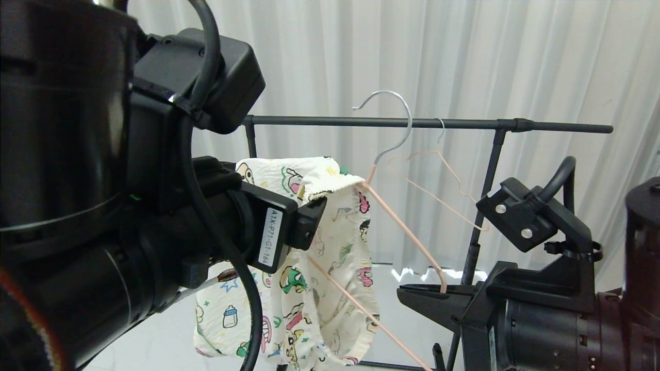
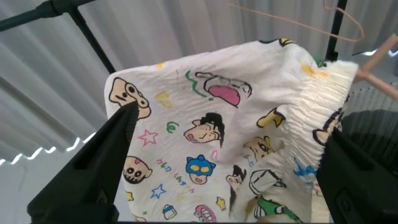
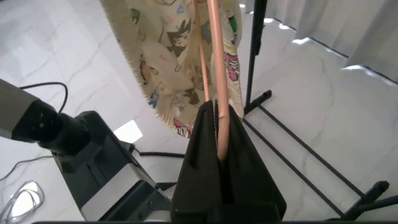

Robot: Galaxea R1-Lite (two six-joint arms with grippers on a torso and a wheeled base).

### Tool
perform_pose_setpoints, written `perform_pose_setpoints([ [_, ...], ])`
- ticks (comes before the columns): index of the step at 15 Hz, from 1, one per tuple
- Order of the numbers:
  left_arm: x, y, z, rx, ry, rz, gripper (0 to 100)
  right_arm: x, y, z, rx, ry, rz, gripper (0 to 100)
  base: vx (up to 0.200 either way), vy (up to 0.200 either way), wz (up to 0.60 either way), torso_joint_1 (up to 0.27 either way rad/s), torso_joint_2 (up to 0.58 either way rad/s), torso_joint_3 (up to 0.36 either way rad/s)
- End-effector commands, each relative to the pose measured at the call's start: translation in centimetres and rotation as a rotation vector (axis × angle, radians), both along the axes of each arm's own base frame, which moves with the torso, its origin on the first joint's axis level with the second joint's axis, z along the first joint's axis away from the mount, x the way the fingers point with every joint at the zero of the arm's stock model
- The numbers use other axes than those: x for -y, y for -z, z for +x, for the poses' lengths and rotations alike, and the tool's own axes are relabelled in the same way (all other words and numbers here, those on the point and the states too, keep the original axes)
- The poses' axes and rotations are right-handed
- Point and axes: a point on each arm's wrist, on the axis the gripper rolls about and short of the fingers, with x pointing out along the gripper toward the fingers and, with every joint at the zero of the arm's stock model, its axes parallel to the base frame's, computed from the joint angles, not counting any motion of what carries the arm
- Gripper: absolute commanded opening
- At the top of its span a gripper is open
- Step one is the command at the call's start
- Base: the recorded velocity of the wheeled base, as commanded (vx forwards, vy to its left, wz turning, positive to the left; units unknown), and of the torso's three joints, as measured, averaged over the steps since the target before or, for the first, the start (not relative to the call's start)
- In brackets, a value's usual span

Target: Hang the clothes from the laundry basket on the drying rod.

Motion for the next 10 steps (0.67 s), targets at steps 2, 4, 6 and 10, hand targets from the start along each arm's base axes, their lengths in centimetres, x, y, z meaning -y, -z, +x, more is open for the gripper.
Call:
perform_pose_setpoints([
  [2,-0.8,0.4,-0.5,0.003,0.008,0.034,100,0.2,-0.3,0.0,0.007,0.002,0.011,0,0.0,0.0,0.0,0.0,0.0,0.0],
  [4,-0.6,0.7,-0.4,-0.001,0.012,0.05,100,-0.2,-0.8,0.1,0.038,-0.001,0.068,0,0.0,0.0,0.0,0.0,0.0,0.0],
  [6,-0.2,1.0,-0.7,-0.006,0.029,0.06,100,-0.2,-1.0,0.1,0.046,-0.001,0.085,0,0.0,0.0,0.0,0.0,0.0,0.0],
  [10,-1.1,2.7,-2.4,-0.026,0.086,0.114,100,0.3,-1.3,0.4,0.057,0.038,0.093,0,0.0,0.0,0.0,0.0,0.0,0.0],
])
